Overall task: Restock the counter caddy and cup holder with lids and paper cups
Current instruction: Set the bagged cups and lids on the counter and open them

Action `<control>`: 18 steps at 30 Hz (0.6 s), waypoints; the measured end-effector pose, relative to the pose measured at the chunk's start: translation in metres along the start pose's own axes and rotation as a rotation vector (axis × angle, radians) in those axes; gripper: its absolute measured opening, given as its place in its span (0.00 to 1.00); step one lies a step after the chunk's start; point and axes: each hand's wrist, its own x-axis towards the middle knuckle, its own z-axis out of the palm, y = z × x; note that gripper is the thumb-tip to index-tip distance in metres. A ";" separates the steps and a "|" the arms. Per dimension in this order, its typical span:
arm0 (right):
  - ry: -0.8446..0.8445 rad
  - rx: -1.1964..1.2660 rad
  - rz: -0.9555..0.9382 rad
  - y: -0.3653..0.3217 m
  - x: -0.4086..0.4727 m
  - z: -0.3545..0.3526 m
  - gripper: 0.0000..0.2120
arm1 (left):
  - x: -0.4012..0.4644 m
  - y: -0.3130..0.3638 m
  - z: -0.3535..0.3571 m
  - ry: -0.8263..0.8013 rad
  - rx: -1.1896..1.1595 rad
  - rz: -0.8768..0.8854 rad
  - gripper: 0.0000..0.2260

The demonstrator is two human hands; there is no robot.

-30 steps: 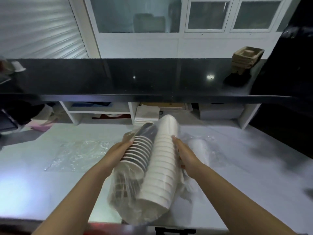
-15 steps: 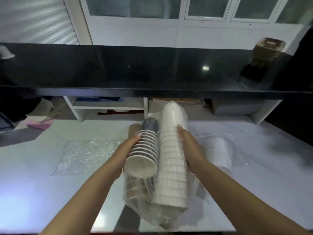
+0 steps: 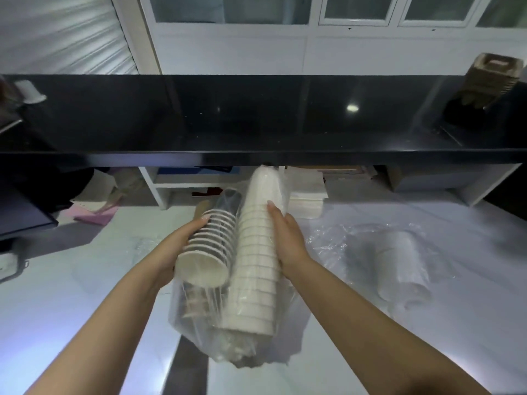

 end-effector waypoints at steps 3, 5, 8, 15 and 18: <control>0.020 -0.037 0.004 0.009 0.013 0.001 0.51 | 0.003 -0.014 -0.007 -0.065 0.176 0.011 0.32; 0.011 -0.036 0.043 0.013 0.018 -0.005 0.52 | 0.002 -0.016 -0.006 -0.081 0.208 0.006 0.37; -0.015 -0.040 0.071 0.010 0.017 -0.012 0.45 | 0.000 0.000 -0.003 -0.020 0.321 0.015 0.37; 0.125 -0.176 -0.109 0.013 0.007 -0.074 0.21 | -0.006 0.051 0.064 0.263 0.387 0.332 0.22; 0.327 -0.192 -0.224 0.017 0.009 -0.124 0.17 | -0.008 0.064 0.113 0.258 0.391 0.461 0.16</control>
